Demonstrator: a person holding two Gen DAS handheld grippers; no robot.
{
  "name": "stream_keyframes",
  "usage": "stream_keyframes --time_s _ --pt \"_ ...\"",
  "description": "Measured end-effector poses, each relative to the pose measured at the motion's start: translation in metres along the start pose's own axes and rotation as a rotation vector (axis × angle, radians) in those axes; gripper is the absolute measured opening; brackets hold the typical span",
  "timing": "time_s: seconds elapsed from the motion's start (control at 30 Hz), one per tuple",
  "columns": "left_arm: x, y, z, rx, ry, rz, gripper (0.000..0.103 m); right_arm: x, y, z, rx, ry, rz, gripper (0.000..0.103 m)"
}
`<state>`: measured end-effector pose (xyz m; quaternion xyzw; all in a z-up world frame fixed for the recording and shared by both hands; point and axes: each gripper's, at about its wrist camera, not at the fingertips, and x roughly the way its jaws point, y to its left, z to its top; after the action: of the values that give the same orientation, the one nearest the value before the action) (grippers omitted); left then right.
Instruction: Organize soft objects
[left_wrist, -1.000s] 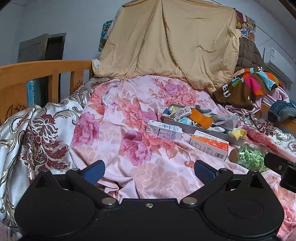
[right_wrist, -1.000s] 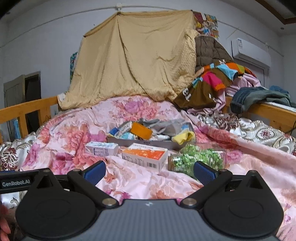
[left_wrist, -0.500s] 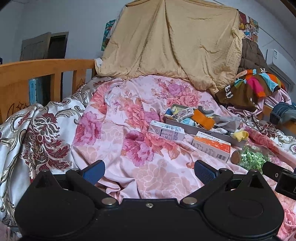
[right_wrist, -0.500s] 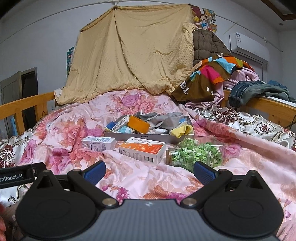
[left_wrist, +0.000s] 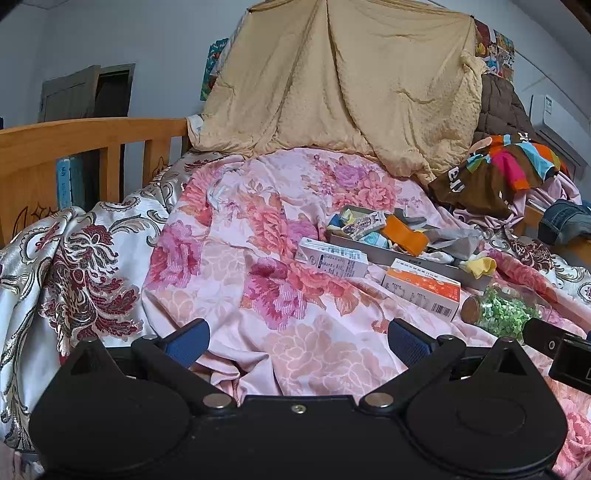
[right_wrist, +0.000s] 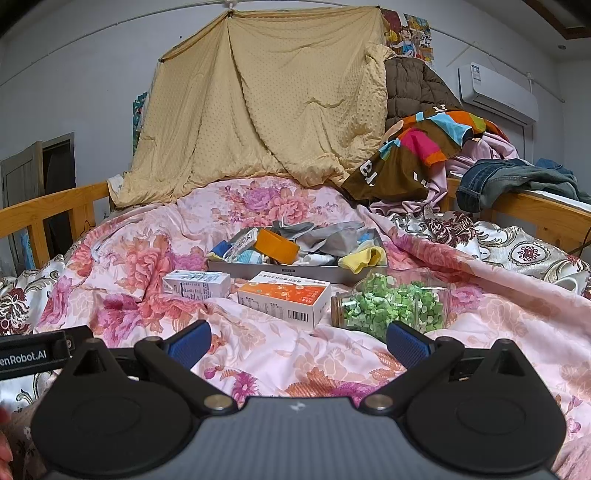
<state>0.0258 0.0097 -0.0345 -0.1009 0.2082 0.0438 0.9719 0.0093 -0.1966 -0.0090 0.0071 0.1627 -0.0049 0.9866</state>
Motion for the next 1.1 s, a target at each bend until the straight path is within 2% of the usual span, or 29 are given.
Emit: stream_keyframes --time_s 1.1 --pt "0.0019 0.0031 -0.0003 -0.004 0.006 0.006 0.102 0.0008 -0.0006 -0.0015 0.001 -0.001 0.001 0.103"
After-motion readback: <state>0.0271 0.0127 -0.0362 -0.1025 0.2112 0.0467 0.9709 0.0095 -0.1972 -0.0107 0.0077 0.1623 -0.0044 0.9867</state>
